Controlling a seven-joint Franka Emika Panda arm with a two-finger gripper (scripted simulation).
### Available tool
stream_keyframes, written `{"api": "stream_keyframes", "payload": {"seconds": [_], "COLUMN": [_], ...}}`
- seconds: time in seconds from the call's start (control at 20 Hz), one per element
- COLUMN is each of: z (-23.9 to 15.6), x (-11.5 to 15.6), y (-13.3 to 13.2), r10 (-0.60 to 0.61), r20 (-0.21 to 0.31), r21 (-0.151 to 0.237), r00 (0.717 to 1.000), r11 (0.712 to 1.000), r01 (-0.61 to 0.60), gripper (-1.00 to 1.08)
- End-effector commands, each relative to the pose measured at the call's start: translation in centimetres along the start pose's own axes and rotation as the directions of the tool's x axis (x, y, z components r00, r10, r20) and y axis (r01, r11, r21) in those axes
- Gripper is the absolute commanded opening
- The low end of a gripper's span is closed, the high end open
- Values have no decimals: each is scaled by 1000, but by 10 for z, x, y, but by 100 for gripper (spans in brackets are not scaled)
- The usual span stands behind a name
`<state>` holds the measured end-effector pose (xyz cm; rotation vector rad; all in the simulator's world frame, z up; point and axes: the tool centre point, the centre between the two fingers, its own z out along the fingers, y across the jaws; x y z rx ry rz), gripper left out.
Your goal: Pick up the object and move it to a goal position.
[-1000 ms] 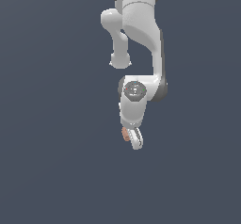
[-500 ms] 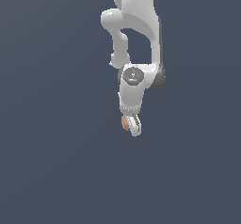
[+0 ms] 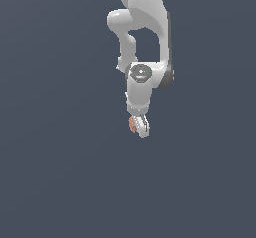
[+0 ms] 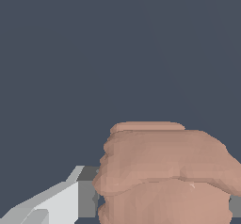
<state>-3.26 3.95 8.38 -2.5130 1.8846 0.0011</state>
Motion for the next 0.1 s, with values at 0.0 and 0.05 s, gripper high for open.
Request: {"api": "stream_keyframes", "payload": {"seconds": [0.0,0.05], "z": [-1,-1], "x": [0,0], "y": [2,2], "r10": [0,0], "r20": [0,0], "r21": [0,0], "r00": [1000,1000], "r11": [1000,1000], "r01": [0,0], "gripper": [-100,-100]}}
